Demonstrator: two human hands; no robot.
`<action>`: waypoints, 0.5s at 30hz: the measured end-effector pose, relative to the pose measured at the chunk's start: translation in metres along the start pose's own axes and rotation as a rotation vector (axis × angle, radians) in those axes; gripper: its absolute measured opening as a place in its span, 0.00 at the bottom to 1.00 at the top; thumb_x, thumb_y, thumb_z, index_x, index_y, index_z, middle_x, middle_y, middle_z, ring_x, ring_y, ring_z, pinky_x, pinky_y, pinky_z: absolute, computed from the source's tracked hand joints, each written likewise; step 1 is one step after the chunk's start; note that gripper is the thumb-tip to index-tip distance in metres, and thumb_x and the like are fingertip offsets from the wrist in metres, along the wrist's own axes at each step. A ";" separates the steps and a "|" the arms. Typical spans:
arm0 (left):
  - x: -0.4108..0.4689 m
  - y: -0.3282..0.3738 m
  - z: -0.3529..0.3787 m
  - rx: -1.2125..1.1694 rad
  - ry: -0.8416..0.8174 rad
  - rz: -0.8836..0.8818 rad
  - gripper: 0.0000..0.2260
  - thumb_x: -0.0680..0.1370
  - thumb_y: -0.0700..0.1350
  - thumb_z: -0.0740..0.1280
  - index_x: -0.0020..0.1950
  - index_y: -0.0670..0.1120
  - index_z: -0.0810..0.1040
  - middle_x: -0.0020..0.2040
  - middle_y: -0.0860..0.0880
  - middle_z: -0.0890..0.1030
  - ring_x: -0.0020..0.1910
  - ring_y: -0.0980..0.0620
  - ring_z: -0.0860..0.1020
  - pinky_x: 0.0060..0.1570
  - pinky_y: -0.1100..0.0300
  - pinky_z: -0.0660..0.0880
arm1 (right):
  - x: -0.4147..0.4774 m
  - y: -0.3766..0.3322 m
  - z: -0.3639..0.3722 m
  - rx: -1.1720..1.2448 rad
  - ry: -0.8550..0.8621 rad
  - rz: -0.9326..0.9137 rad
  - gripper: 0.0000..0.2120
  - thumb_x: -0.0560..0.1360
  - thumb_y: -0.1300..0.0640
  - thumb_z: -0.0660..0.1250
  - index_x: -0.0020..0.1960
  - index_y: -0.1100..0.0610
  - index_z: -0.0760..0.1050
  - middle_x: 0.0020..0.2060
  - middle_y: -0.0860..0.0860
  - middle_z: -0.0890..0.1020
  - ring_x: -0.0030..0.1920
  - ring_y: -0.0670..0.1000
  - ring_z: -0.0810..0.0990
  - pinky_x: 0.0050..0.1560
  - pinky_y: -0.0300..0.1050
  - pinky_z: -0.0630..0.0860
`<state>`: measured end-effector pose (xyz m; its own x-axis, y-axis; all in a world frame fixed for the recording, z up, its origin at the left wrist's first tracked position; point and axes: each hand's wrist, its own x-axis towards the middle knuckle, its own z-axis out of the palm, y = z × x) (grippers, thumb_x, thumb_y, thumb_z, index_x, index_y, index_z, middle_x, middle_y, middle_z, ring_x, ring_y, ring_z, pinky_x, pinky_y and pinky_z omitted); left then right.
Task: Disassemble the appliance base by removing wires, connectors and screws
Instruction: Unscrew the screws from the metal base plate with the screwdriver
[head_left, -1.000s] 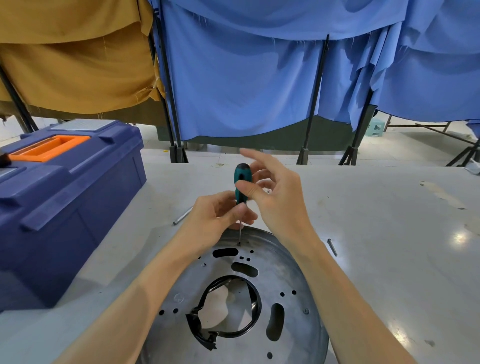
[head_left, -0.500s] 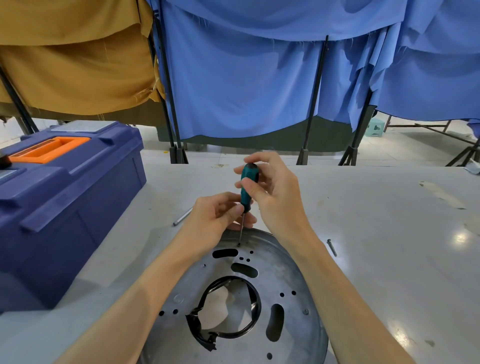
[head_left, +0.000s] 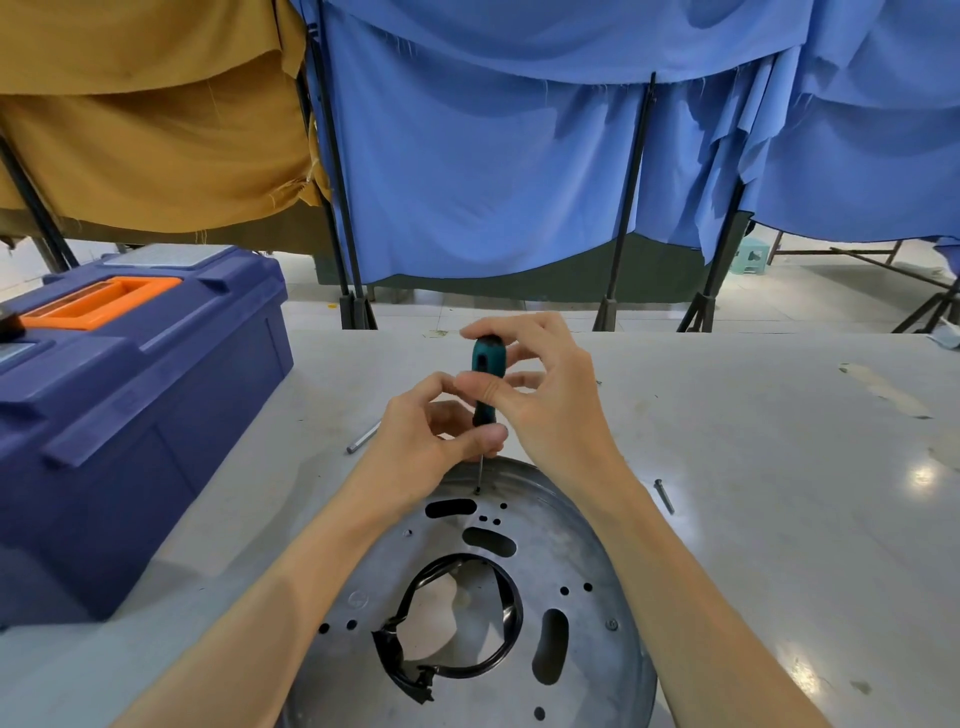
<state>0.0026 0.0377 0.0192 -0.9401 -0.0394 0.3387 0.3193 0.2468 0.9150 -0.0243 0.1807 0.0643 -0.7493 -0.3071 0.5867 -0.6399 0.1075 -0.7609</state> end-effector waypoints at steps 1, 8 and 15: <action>0.000 0.001 0.001 -0.043 -0.020 -0.010 0.15 0.73 0.49 0.69 0.57 0.44 0.77 0.41 0.44 0.85 0.43 0.46 0.84 0.48 0.54 0.81 | 0.000 0.000 -0.001 0.008 0.015 0.001 0.16 0.72 0.60 0.74 0.56 0.45 0.78 0.52 0.47 0.77 0.49 0.42 0.77 0.50 0.34 0.76; 0.002 -0.005 0.000 -0.070 0.017 -0.023 0.10 0.73 0.45 0.71 0.52 0.43 0.78 0.40 0.46 0.85 0.41 0.47 0.85 0.43 0.60 0.80 | 0.000 -0.001 -0.001 0.078 -0.009 0.022 0.13 0.74 0.62 0.71 0.55 0.48 0.78 0.53 0.49 0.79 0.52 0.46 0.80 0.57 0.45 0.78; 0.003 -0.007 0.001 -0.142 -0.052 -0.047 0.06 0.79 0.41 0.64 0.53 0.45 0.79 0.42 0.44 0.86 0.44 0.44 0.85 0.46 0.58 0.80 | 0.002 0.000 -0.005 0.103 0.036 0.064 0.18 0.73 0.68 0.69 0.59 0.52 0.77 0.48 0.48 0.82 0.49 0.46 0.81 0.57 0.46 0.79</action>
<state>-0.0024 0.0369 0.0137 -0.9580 0.0032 0.2868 0.2855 0.1063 0.9525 -0.0262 0.1845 0.0669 -0.7951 -0.2684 0.5438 -0.5706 0.0275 -0.8208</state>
